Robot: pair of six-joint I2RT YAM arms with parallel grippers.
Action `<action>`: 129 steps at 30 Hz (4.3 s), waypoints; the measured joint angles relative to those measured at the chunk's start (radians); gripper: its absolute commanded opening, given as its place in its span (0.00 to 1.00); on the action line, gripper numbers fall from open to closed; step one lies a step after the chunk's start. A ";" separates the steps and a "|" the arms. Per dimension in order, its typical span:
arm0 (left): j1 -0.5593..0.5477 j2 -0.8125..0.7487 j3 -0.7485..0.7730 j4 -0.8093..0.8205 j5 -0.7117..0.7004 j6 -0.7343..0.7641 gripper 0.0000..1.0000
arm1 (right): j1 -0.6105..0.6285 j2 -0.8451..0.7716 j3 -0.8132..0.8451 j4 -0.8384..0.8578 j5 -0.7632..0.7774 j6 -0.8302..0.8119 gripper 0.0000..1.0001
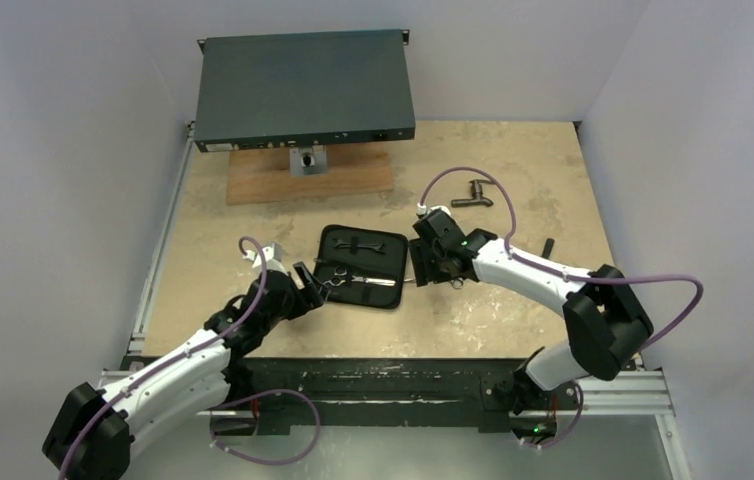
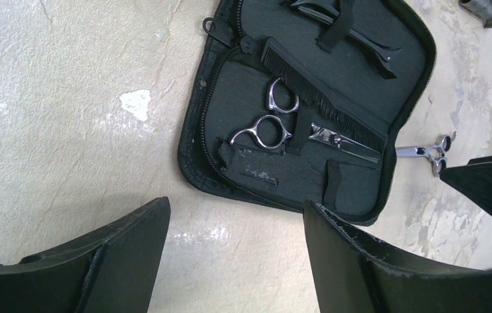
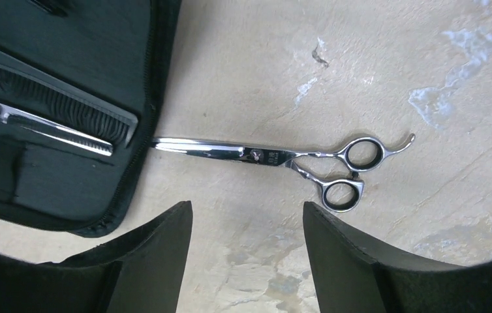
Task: Sort the hair-cutting tools
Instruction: Pick up the scissors from the center of the board, then place the scissors in the hairdressing tool bag.
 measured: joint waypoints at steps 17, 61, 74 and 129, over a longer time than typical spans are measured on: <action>0.000 -0.108 -0.005 -0.057 -0.001 -0.002 0.74 | -0.154 0.118 0.016 0.188 0.047 0.106 0.27; -0.039 0.016 -0.002 -0.035 -0.029 -0.017 0.74 | 0.021 -0.117 -0.208 0.119 0.027 0.182 0.47; -0.039 -0.084 -0.002 -0.093 -0.053 -0.019 0.74 | 0.069 0.007 -0.144 0.090 0.019 0.138 0.34; -0.039 -0.303 -0.083 -0.189 -0.134 -0.106 0.77 | 0.426 0.297 0.287 -0.118 0.293 -0.735 0.00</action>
